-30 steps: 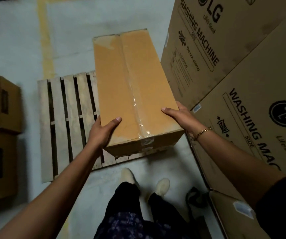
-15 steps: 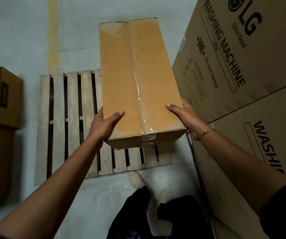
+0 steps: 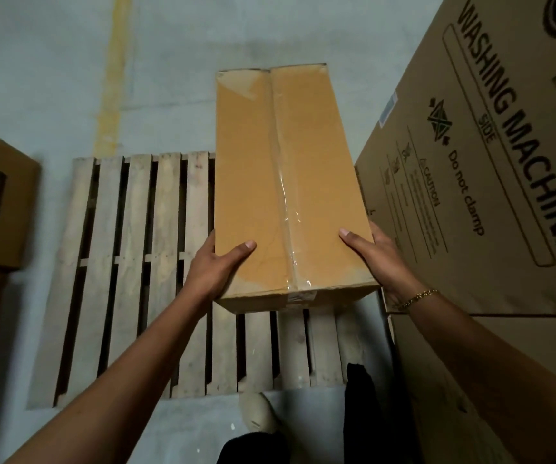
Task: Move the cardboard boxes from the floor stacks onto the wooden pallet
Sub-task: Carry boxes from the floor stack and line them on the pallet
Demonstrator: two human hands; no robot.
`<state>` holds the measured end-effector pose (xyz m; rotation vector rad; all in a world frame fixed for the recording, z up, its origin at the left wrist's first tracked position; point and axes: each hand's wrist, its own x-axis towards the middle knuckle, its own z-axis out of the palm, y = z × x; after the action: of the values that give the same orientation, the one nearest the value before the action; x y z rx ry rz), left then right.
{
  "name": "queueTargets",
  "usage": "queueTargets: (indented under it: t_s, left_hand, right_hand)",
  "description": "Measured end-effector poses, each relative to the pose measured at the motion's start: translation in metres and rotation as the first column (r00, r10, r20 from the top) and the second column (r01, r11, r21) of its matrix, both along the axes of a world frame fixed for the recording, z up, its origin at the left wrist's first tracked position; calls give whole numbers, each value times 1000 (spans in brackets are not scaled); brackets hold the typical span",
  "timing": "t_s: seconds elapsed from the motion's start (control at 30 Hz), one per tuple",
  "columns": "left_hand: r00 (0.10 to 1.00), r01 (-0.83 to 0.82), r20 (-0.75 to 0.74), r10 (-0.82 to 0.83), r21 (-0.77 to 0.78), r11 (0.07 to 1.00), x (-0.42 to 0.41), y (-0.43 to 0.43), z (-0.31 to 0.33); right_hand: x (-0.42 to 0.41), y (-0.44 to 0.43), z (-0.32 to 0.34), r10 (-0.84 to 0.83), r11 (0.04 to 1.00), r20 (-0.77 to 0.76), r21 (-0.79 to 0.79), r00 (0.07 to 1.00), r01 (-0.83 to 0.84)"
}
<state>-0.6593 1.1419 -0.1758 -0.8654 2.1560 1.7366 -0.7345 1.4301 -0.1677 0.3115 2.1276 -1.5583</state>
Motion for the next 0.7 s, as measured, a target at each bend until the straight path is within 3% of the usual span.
queueTargets:
  t_s: [0.3, 0.7]
  left_hand:
    - [998, -33, -48, 30, -49, 998, -107, 11, -132]
    - [985, -8, -174, -8, -93, 996, -221, -4, -295]
  right_hand:
    - [-116, 3, -135, 28, 997, -38, 69, 999, -25]
    - [-233, -3, -306, 57, 998, -201, 18, 978, -55]
